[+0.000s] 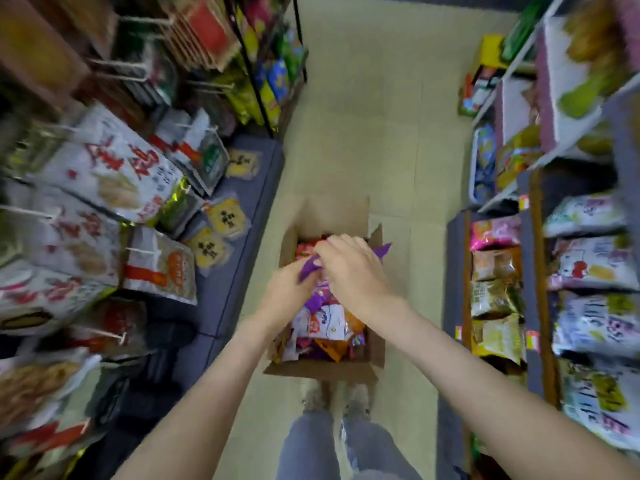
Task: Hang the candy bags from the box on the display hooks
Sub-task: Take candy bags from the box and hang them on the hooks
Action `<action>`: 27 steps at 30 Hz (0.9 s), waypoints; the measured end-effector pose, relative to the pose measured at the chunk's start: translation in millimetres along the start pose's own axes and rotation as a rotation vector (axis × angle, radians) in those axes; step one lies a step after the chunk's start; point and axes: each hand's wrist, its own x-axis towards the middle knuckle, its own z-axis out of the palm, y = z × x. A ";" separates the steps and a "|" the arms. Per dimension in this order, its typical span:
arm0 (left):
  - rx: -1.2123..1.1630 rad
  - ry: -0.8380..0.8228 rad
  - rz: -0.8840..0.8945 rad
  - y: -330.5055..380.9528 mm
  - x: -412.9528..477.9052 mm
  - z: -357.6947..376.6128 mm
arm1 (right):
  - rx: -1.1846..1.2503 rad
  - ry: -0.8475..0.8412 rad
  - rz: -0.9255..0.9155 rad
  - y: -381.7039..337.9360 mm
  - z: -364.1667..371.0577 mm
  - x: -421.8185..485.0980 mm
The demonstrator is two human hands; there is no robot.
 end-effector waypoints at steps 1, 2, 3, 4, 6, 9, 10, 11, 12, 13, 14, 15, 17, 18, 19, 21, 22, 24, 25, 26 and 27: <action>-0.030 0.095 0.014 12.8 -14.0 -20.0 | 0.034 0.031 -0.056 -15.0 -15.6 13.6; -0.049 0.196 0.030 21.9 -26.2 -39.9 | 0.066 0.059 -0.097 -29.6 -29.7 27.0; -0.070 0.288 0.038 30.1 -38.1 -59.8 | 0.090 0.091 -0.121 -43.5 -42.2 40.7; -0.108 0.367 0.038 33.5 -48.7 -79.5 | 0.102 0.119 -0.116 -57.1 -53.4 53.8; -0.257 0.499 0.039 36.9 -72.4 -119.4 | 0.099 0.152 -0.043 -82.0 -68.2 78.3; -0.586 0.660 0.051 31.0 -113.9 -180.1 | 0.460 0.084 0.068 -131.3 -83.4 112.2; -0.679 0.698 0.075 29.0 -128.6 -199.4 | 0.686 -0.007 0.105 -153.9 -89.3 122.1; -0.747 0.731 0.098 28.7 -144.7 -219.0 | 0.898 -0.128 0.146 -179.4 -94.4 130.9; -0.800 0.769 0.123 27.3 -160.8 -238.5 | 1.086 -0.249 0.165 -207.2 -98.4 138.0; -0.835 0.812 0.146 26.5 -177.6 -257.5 | 1.229 -0.335 0.148 -235.2 -100.6 143.6; -0.864 0.854 0.177 23.6 -194.6 -276.5 | 1.333 -0.375 0.110 -263.5 -101.2 147.8; -0.886 0.898 0.208 20.7 -211.6 -295.4 | 1.417 -0.387 0.075 -291.8 -101.1 150.6; -0.914 0.982 0.258 13.2 -244.0 -330.0 | 1.537 -0.380 0.043 -347.0 -102.8 152.6; -0.917 1.026 0.282 9.9 -259.6 -344.9 | 1.576 -0.375 0.029 -372.1 -103.7 152.5; -0.911 1.070 0.297 5.4 -273.6 -358.8 | 1.604 -0.381 0.010 -395.6 -103.9 152.3; -0.880 1.165 0.308 -0.2 -299.2 -382.1 | 1.634 -0.403 -0.024 -436.7 -104.2 152.9; -0.855 1.216 0.301 -3.0 -310.2 -392.6 | 1.644 -0.404 -0.032 -454.0 -104.4 154.1; -0.810 1.302 0.277 -6.5 -330.0 -411.6 | 1.659 -0.409 -0.057 -484.4 -107.4 156.6; -0.800 1.338 0.269 -8.2 -338.8 -420.6 | 1.667 -0.419 -0.068 -498.0 -109.6 157.9; -0.789 1.370 0.264 -9.4 -346.8 -428.4 | 1.671 -0.434 -0.075 -510.3 -111.9 158.8; -0.775 1.400 0.261 -10.2 -354.5 -435.2 | 1.676 -0.450 -0.082 -521.6 -113.8 159.8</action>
